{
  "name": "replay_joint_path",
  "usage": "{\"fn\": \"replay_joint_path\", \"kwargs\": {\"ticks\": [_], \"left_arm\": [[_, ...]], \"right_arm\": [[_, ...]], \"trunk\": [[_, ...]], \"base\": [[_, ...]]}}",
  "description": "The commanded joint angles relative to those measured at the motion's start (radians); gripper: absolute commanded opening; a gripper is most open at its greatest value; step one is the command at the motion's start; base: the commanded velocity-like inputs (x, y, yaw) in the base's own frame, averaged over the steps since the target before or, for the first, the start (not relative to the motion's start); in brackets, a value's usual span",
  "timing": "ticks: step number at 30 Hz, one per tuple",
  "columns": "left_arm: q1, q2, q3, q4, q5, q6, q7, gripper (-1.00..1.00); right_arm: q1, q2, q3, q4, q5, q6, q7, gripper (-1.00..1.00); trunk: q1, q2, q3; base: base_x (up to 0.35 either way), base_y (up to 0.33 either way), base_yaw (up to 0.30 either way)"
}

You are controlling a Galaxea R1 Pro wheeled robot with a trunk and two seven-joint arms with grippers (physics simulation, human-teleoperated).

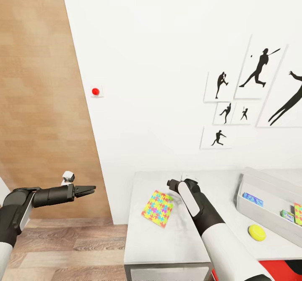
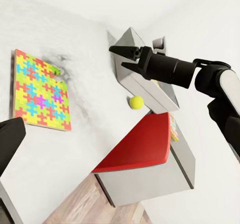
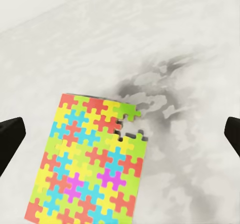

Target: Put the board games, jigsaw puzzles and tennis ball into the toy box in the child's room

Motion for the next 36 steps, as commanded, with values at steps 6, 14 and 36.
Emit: {"fn": "replay_joint_path", "kwargs": {"ticks": [6, 14, 36], "left_arm": [[-0.001, -0.002, 0.001, 0.000, 0.000, 0.010, -0.003, 1.00], [0.000, 0.006, 0.002, 0.000, 0.000, 0.009, -0.008, 1.00], [0.000, -0.002, -0.001, 0.000, 0.000, 0.011, -0.005, 1.00]], "right_arm": [[-0.001, -0.001, 0.002, -0.001, -0.010, 0.001, -0.010, 1.00], [-0.001, 0.005, 0.003, -0.001, -0.009, 0.001, -0.010, 1.00], [-0.003, -0.004, 0.001, -0.004, -0.011, 0.002, -0.008, 1.00]], "trunk": [[0.001, -0.003, -0.012], [0.001, -0.003, -0.025], [0.001, -0.003, -0.061]], "base": [[0.000, 0.000, 0.000], [0.000, 0.000, 0.000], [0.000, 0.000, 0.000]]}}
